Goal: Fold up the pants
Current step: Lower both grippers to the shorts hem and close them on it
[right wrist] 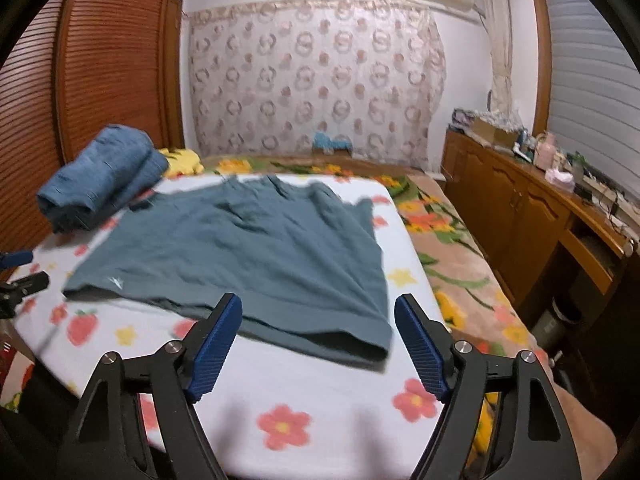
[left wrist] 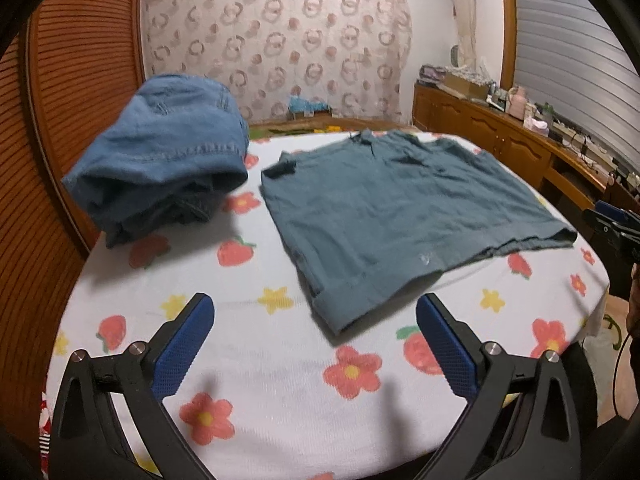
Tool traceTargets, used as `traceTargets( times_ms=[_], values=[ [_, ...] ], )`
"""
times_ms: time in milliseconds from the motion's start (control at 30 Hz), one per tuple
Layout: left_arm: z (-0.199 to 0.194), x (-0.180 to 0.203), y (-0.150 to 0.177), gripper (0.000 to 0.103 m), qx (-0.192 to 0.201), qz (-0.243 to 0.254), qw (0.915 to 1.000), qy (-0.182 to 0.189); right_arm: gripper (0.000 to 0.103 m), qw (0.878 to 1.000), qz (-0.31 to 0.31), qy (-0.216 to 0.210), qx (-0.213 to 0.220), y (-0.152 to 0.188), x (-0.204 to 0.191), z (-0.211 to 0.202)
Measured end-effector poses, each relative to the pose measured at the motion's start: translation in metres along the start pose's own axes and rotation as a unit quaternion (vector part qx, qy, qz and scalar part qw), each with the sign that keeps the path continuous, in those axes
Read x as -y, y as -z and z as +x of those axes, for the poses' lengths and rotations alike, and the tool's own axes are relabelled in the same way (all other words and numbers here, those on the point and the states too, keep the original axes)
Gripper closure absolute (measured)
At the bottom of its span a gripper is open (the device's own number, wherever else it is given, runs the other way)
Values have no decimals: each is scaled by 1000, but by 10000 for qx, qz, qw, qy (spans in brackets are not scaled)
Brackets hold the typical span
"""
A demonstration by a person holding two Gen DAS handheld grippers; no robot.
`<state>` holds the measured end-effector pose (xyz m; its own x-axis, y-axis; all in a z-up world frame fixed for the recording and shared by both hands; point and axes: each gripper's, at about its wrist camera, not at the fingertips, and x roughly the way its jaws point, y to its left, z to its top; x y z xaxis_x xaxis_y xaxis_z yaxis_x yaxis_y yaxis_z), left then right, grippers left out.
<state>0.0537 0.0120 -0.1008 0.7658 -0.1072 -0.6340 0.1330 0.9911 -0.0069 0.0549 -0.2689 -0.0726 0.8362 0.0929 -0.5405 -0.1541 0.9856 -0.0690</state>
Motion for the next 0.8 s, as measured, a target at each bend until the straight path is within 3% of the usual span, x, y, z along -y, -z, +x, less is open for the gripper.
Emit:
traceTargets(
  times_ms=[267, 367, 500, 800],
  values=[
    [15, -2, 12, 14, -275, 76, 9995, 106, 34, 9989, 64, 47, -456, -22, -5, 8],
    [18, -3, 15, 20, -305, 66, 9994, 139, 38, 9986, 62, 13, -527, -27, -9, 9],
    [24, -6, 15, 37, -353, 66, 9993, 133, 46, 9984, 55, -38, -565, -30, -11, 4],
    [31, -7, 10, 48, -348, 88, 9993, 93, 62, 9981, 170, -6, -586, -40, -17, -14]
  ],
)
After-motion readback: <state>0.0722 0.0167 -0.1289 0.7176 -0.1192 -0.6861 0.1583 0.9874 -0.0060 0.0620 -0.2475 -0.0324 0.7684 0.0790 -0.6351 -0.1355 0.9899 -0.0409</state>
